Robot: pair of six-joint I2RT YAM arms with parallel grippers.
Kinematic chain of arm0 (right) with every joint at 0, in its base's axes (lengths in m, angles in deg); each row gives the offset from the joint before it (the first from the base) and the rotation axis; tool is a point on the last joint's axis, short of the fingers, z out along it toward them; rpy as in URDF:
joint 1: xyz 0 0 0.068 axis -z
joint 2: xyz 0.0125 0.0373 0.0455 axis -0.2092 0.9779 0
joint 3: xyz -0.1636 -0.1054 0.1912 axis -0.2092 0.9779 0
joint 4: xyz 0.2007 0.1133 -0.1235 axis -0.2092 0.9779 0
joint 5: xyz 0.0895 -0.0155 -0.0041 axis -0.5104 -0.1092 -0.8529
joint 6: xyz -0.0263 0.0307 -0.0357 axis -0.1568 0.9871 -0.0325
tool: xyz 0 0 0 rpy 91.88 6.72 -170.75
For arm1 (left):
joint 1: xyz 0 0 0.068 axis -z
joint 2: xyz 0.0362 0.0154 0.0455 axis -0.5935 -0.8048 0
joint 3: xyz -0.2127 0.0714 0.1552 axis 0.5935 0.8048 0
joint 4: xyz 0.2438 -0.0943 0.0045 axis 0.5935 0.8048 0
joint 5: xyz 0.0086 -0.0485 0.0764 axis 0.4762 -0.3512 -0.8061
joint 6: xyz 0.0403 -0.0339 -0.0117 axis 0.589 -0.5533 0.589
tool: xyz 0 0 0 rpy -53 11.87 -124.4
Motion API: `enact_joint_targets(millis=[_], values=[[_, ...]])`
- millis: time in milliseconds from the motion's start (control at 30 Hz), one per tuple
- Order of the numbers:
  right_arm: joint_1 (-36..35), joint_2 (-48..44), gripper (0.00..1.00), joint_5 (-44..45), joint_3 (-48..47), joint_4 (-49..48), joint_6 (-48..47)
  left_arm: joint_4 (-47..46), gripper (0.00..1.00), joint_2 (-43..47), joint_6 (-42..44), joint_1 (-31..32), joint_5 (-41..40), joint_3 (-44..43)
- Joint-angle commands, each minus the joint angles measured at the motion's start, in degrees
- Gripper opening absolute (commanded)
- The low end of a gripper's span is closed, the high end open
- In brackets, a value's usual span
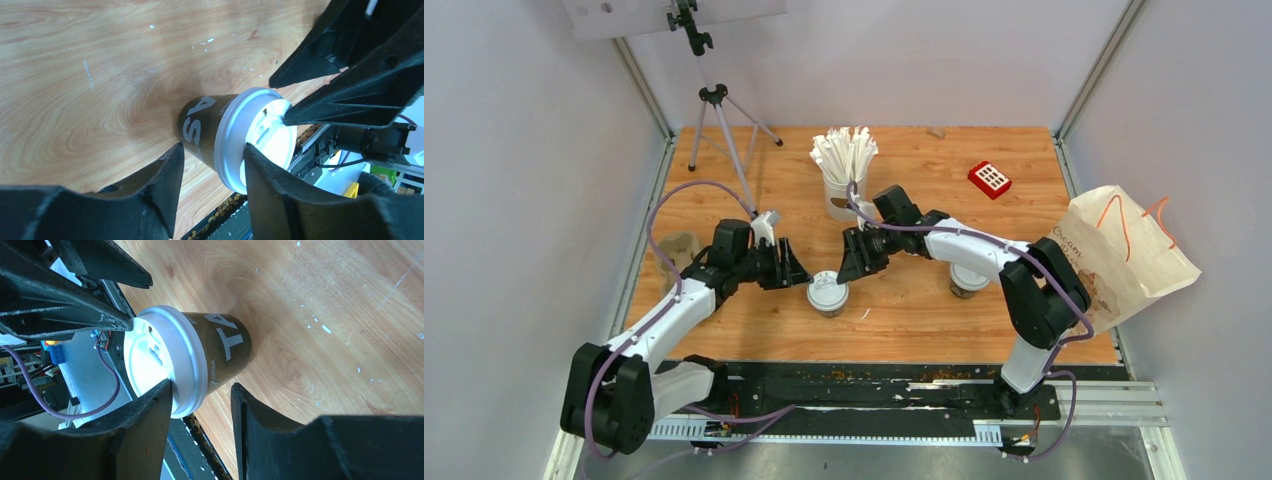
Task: Pack the takeout coffee
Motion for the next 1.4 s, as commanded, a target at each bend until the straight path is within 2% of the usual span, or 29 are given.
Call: enact_joint_targets(millis=[0,100,267,333,367,400,567,700,833,1033,1367], values=[[-0.78,-3.63,0.49,4.38,-4.04,6.19,-1.4,8.06,0.59,2.17,2.48,-0.23,-3.22,-4.73],[-1.05,-6.16,0.59,6.28,-6.49,8.83,-1.36,14.44,0.63,3.65,5.18,-0.21,-4.65,-12.64],[-3.44,-9.39,0.83,13.57,-9.56,13.43,-0.65,24.75,0.73,6.42,8.58,-0.23,-10.45,-25.56],[-5.53,-10.03,0.97,18.55,-10.92,15.76,-0.11,28.3,0.83,7.89,9.23,-0.19,-12.49,-29.3],[-6.48,-10.37,0.99,20.61,-11.52,16.43,0.12,29.73,0.96,9.21,9.42,-0.22,-13.19,-30.62],[-7.57,-10.58,1.0,22.23,-12.01,16.98,0.3,30.59,0.99,10.27,9.48,-0.23,-14.0,-31.64],[-12.35,-9.13,1.0,31.41,-15.58,19.9,1.38,34.17,1.0,16.58,10.91,-0.22,-21.79,-32.85],[-15.39,-5.72,1.0,36.71,-19.81,23.71,1.93,34.99,1.0,22.54,12.05,-0.23,-30.29,-29.31],[-18.47,-2.69,1.0,38.27,-22.19,23.92,1.55,36.17,1.0,26.47,12.84,-0.18,-34.49,-25.36],[-20.79,0.6,1.0,41.99,-22.59,23.38,0.43,36.48,1.0,29.58,11.84,-0.2,-36.84,-20.45],[-21.33,3.63,0.98,41.12,-22.33,22.55,-1.03,33.91,1.0,31.15,10.57,-0.16,-37.2,-16.93]])
